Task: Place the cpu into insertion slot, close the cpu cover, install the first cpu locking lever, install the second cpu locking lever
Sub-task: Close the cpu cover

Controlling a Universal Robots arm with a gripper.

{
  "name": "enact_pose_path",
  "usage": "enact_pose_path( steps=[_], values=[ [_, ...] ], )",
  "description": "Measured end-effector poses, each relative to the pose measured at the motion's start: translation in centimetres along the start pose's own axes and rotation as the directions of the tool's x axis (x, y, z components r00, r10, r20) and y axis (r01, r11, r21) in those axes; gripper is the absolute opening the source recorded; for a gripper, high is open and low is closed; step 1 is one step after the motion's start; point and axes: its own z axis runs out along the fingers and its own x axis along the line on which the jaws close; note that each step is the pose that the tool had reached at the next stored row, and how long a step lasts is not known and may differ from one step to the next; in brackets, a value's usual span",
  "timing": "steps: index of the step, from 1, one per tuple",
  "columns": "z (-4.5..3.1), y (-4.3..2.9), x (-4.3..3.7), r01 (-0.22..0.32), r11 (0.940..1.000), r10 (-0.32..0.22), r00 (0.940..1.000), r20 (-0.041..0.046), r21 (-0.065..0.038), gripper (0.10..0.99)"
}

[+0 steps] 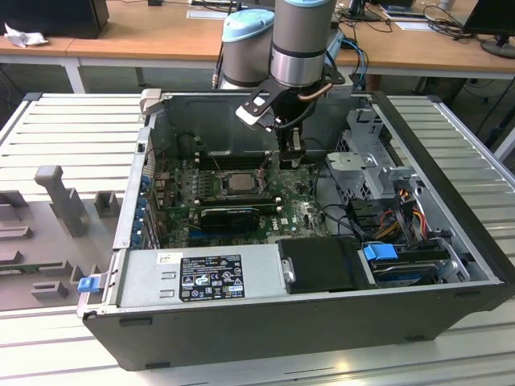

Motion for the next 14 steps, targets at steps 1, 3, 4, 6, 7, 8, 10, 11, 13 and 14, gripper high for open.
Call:
enact_pose_path(
  steps=[1, 3, 4, 6, 7, 8, 10, 11, 13, 14],
  values=[
    [0.00, -0.06, 0.00, 0.000, 1.0000, 0.000, 1.0000, 0.0000, 0.000, 0.106],
    [-0.01, -0.10, 0.00, 0.000, 1.0000, 0.000, 1.0000, 0.0000, 0.000, 0.106],
    [0.00, -0.13, 0.00, 0.000, 1.0000, 0.000, 1.0000, 0.0000, 0.000, 0.106],
    [-0.01, -0.19, 0.01, 0.000, 1.0000, 0.000, 1.0000, 0.0000, 0.000, 0.106],
    [-0.01, -0.22, 0.01, 0.000, 1.0000, 0.000, 1.0000, -0.0001, 0.000, 0.106],
    [-0.01, -0.24, 0.01, 0.000, 1.0000, 0.000, 1.0000, 0.0000, 0.000, 0.106],
    [-0.01, -0.31, 0.01, 0.000, 1.0000, 0.000, 1.0000, 0.0000, 0.000, 0.106],
    [-0.01, -0.35, 0.01, 0.000, 1.0000, 0.000, 1.0000, 0.0000, 0.000, 0.106],
    [-0.02, -0.40, 0.01, 0.000, 1.0000, 0.000, 1.0000, 0.0000, 0.000, 0.106],
    [-0.02, -0.43, 0.01, 0.000, 1.0000, 0.000, 1.0000, -0.0001, 0.000, 0.106]
  ],
)
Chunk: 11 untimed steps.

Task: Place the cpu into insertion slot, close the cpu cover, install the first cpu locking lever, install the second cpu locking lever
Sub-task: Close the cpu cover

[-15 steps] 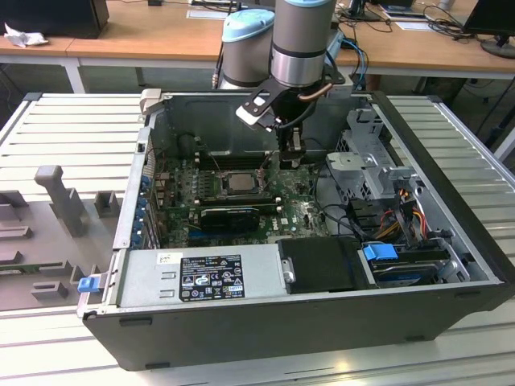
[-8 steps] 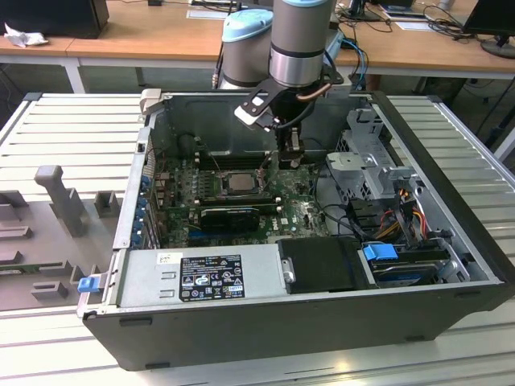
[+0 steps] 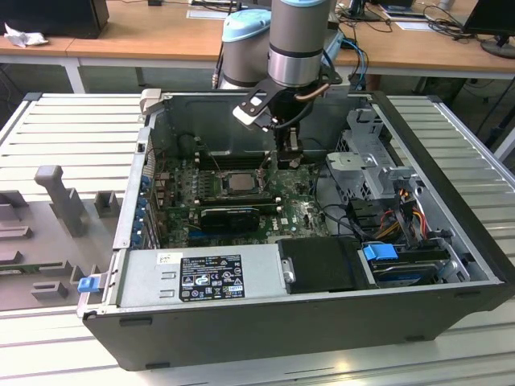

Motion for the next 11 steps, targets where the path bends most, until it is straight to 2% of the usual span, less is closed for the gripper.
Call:
enact_pose_path(
  steps=[11],
  values=[
    [-0.02, -0.34, 0.01, 0.000, 1.0000, 0.000, 1.0000, 0.0000, 0.000, 0.106]
  ],
)
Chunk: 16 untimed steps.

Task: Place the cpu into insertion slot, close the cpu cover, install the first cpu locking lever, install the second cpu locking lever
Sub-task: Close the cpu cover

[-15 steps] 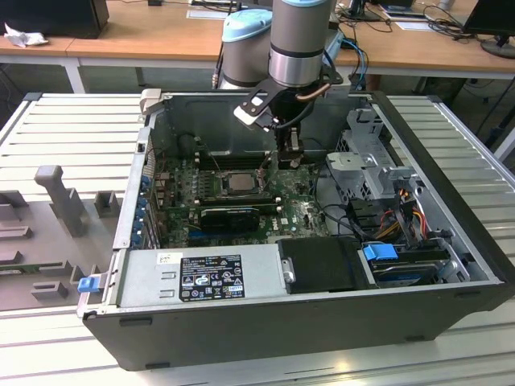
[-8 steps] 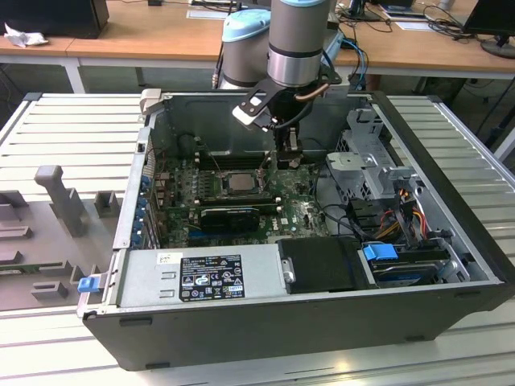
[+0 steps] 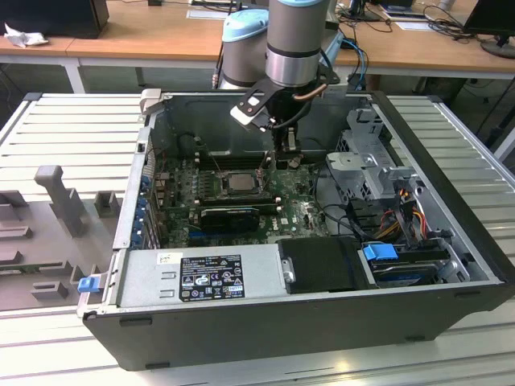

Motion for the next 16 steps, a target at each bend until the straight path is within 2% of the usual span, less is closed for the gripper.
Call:
enact_pose_path(
  steps=[16],
  values=[
    [-0.03, -0.64, 0.02, 0.000, 1.0000, 0.000, 1.0000, 0.0000, 0.000, 0.106]
  ],
)
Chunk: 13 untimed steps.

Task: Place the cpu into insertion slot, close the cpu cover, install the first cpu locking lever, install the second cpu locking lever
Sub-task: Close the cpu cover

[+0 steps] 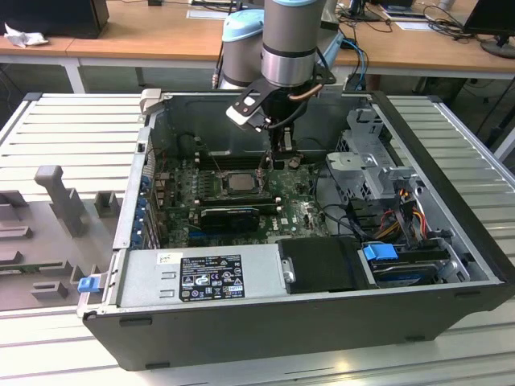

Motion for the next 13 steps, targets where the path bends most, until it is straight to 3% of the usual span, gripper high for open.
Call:
enact_pose_path(
  steps=[13],
  values=[
    [-0.01, -0.33, 0.01, 0.000, 1.0000, 0.000, 1.0000, 0.0000, 0.000, 0.106]
  ],
)
